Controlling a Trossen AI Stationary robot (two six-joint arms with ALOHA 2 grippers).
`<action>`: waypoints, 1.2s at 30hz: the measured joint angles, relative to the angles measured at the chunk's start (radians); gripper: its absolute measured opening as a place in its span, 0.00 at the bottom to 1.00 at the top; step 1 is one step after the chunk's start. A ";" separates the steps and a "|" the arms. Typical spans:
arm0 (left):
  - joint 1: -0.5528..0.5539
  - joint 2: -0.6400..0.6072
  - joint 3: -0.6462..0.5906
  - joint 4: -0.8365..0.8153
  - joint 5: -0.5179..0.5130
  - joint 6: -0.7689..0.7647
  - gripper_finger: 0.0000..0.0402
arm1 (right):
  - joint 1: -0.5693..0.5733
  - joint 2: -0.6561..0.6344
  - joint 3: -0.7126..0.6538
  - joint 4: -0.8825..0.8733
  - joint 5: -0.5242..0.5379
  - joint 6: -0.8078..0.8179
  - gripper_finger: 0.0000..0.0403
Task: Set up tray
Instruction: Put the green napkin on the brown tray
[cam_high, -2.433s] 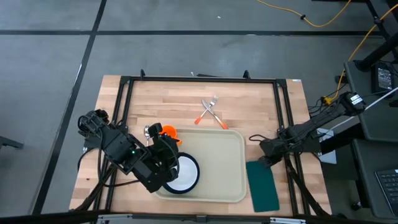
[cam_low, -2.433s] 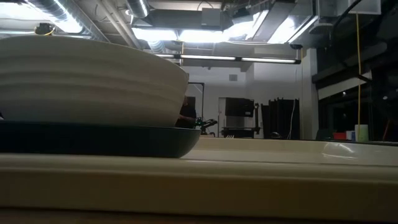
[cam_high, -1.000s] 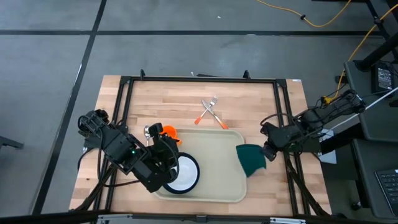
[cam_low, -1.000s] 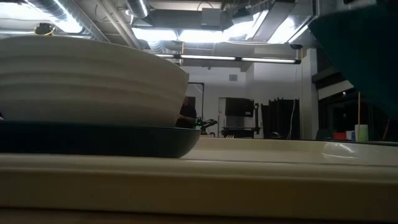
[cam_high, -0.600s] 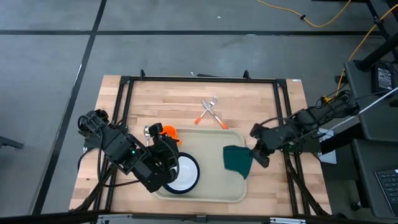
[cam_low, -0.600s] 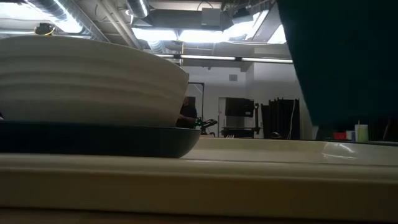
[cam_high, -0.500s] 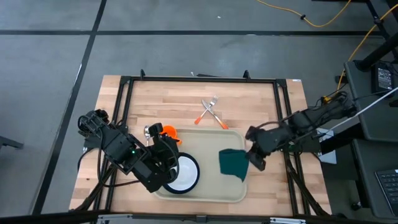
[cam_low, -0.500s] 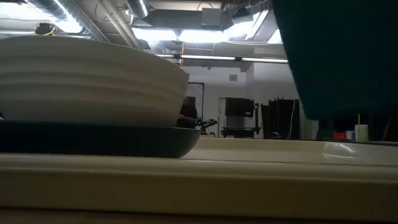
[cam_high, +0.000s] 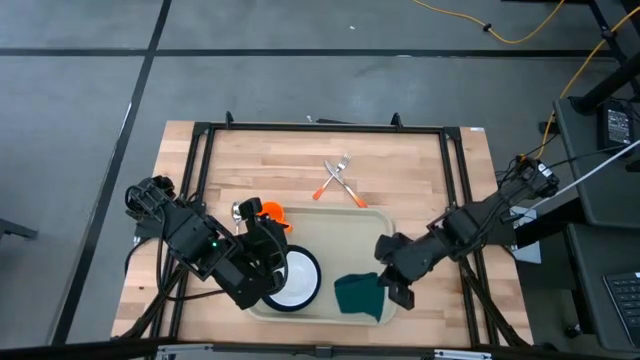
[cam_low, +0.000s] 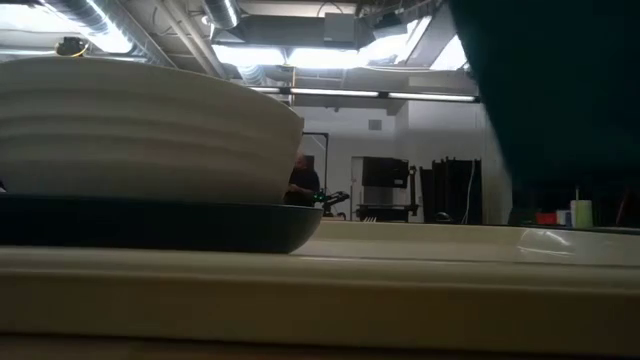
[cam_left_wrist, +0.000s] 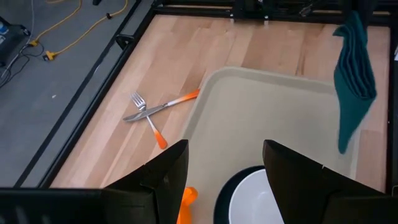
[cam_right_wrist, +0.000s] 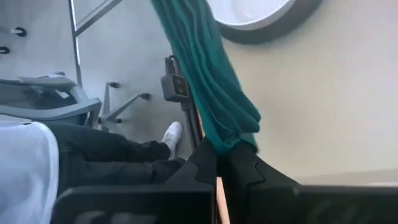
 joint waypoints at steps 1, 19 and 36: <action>0.000 0.000 0.000 0.000 0.000 0.000 0.50 | 0.000 0.000 -0.012 0.010 0.008 -0.001 0.02; 0.009 0.000 0.000 0.000 -0.001 0.008 0.50 | -0.036 0.000 -0.418 0.262 -0.029 0.010 0.02; 0.023 0.000 0.000 0.004 -0.008 -0.006 0.50 | -0.135 -0.001 -0.559 0.307 0.066 -0.016 0.02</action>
